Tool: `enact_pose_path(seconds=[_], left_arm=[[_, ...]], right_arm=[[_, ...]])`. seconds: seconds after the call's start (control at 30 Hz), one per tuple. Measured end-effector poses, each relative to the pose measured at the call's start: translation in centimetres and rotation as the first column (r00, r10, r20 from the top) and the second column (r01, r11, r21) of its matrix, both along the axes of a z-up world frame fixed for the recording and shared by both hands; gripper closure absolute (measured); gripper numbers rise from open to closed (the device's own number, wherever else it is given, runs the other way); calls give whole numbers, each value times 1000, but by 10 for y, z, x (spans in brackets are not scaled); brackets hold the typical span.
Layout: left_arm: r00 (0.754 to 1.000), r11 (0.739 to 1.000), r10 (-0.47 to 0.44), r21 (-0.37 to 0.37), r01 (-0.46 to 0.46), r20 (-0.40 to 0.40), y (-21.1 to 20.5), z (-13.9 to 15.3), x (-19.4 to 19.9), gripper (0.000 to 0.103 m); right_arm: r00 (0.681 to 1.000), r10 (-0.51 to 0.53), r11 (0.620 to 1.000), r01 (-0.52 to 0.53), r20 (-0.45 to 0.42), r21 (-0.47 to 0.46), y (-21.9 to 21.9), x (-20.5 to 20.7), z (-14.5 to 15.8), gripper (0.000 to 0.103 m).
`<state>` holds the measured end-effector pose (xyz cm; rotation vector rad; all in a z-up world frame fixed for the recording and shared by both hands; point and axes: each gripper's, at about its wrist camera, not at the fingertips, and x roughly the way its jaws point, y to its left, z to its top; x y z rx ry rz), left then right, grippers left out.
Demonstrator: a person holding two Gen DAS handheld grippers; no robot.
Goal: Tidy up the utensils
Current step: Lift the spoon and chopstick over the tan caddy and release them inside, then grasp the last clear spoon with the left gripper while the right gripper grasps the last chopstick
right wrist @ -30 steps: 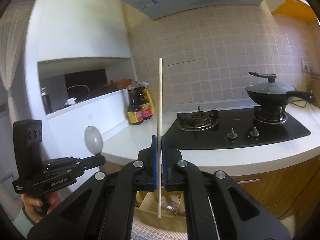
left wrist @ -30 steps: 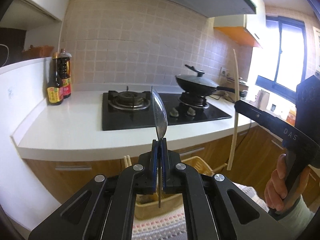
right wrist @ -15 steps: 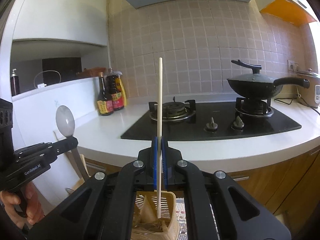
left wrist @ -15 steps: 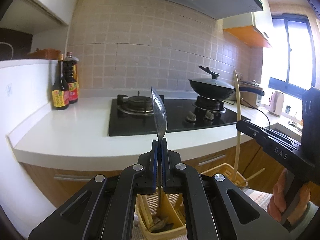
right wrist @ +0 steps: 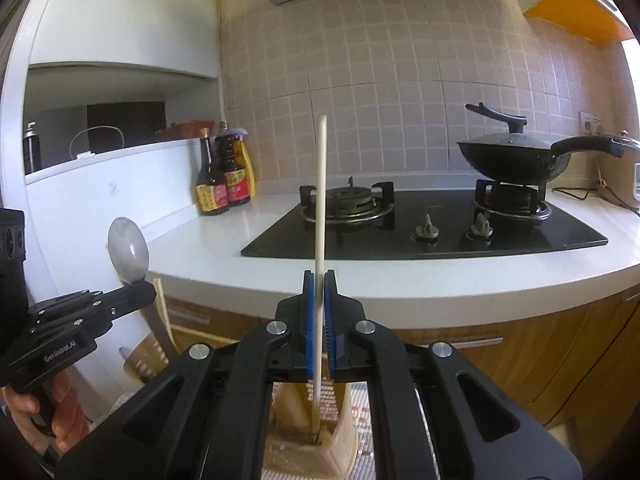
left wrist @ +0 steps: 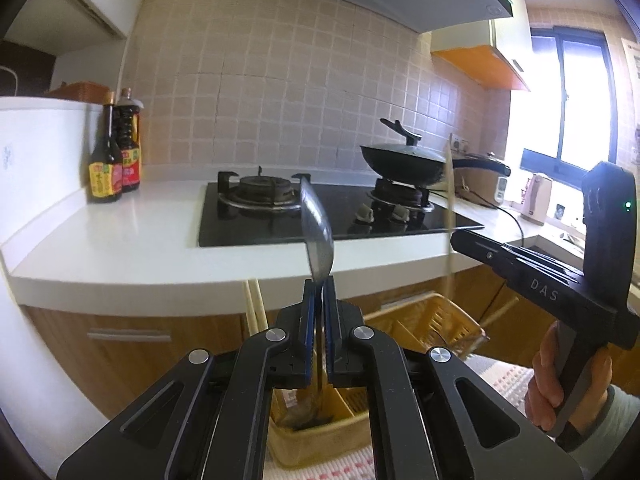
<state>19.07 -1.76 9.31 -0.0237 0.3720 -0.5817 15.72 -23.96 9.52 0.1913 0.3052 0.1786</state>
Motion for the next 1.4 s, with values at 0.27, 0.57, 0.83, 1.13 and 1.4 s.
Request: enact_pose_path(seconds=[0.27, 0.57, 0.83, 1.13, 1.4], left_arm=[[998, 999, -30, -43, 28, -52, 21, 4, -30, 66], [998, 998, -4, -57, 1, -60, 37, 16, -56, 63], [999, 999, -3, -47, 1, -52, 44, 19, -53, 63], [995, 999, -17, -53, 12, -96, 45, 5, -39, 63], [994, 999, -31, -41, 27, -106, 39, 2, -43, 63]], right_arm=[[1000, -2, 998, 4, -23, 69, -20, -42, 6, 71], [992, 59, 998, -57, -108, 21, -17, -31, 34, 57], [858, 203, 979, -191, -471, 73, -18, 88, 25, 57], [785, 229, 971, -224, -576, 80, -11, 121, -4, 75], [841, 229, 969, -243, -491, 36, -5, 102, 5, 99]])
